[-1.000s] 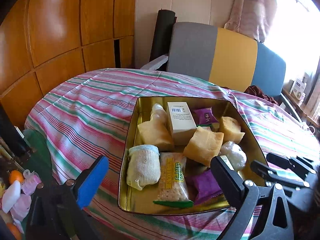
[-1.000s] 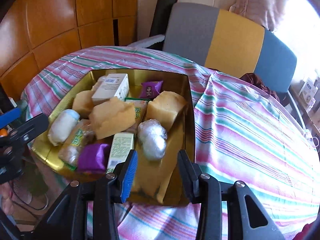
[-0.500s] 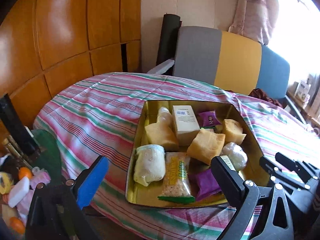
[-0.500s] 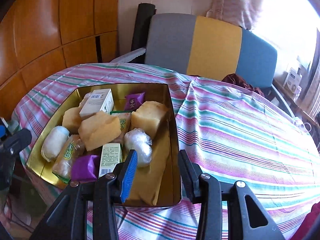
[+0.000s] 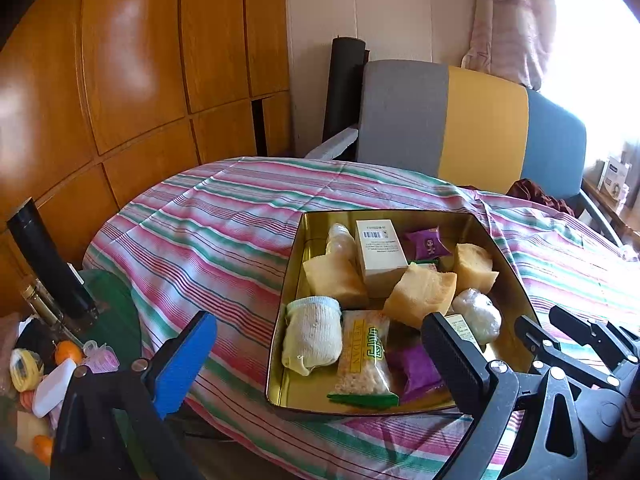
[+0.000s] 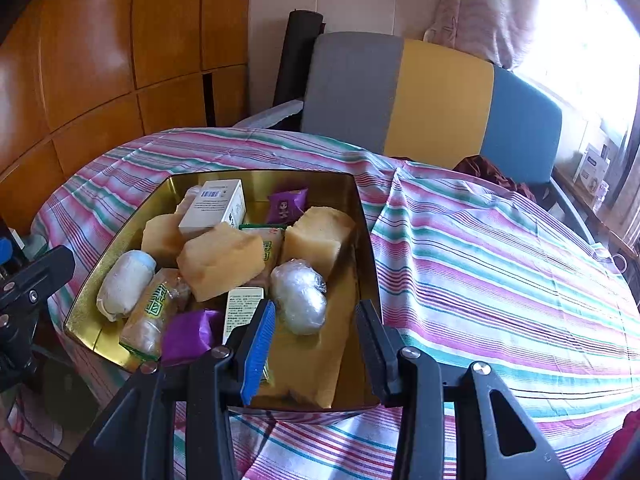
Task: Organize objects
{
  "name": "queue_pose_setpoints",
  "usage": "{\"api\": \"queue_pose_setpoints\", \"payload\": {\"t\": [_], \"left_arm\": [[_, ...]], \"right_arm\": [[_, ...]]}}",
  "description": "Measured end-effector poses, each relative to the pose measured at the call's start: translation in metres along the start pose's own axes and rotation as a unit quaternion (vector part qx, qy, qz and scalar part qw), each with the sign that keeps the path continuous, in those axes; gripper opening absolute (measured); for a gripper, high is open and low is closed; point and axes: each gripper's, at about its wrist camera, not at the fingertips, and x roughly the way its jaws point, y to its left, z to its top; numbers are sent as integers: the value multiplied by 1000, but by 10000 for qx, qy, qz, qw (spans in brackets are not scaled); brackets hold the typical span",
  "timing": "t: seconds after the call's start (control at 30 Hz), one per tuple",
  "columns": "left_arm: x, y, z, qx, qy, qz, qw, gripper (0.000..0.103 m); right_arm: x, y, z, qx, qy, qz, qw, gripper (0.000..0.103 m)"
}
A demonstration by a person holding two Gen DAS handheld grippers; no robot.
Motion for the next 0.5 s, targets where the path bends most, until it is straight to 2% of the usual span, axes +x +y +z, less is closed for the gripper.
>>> {"api": "queue_pose_setpoints", "payload": {"t": [0.5], "left_arm": [[-2,2,-1,23,-86,82,9999,103]], "right_arm": [[3,6,2,-49,7,54,10000,42]]}}
